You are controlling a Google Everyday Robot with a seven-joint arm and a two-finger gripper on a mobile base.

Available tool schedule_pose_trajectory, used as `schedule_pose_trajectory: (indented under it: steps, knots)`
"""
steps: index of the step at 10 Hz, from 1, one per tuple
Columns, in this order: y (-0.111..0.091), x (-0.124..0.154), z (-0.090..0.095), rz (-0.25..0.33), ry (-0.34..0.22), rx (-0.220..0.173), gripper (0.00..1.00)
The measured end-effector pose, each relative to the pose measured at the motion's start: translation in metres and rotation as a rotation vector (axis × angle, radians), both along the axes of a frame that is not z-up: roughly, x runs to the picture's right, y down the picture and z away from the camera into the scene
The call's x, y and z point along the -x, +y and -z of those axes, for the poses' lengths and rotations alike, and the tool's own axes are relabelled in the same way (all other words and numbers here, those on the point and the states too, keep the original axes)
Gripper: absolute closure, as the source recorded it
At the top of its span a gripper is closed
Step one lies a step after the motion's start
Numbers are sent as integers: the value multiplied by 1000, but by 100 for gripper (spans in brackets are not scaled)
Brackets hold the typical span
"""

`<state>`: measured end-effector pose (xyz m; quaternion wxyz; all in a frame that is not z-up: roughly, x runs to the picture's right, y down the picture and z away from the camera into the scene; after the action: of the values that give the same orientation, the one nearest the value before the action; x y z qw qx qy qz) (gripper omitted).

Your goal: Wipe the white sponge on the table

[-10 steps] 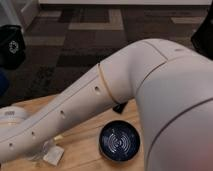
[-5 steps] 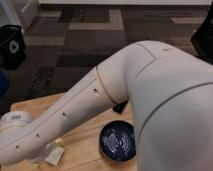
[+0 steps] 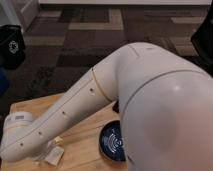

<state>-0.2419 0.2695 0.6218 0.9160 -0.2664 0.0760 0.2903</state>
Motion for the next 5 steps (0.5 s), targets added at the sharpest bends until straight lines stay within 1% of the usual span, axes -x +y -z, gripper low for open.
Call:
schedule_pose_trajectory:
  steps: [2, 5]
  knots:
    - [7, 6, -7, -5, -18, -2, 35]
    - [16, 4, -19, -25, -33, 1, 35]
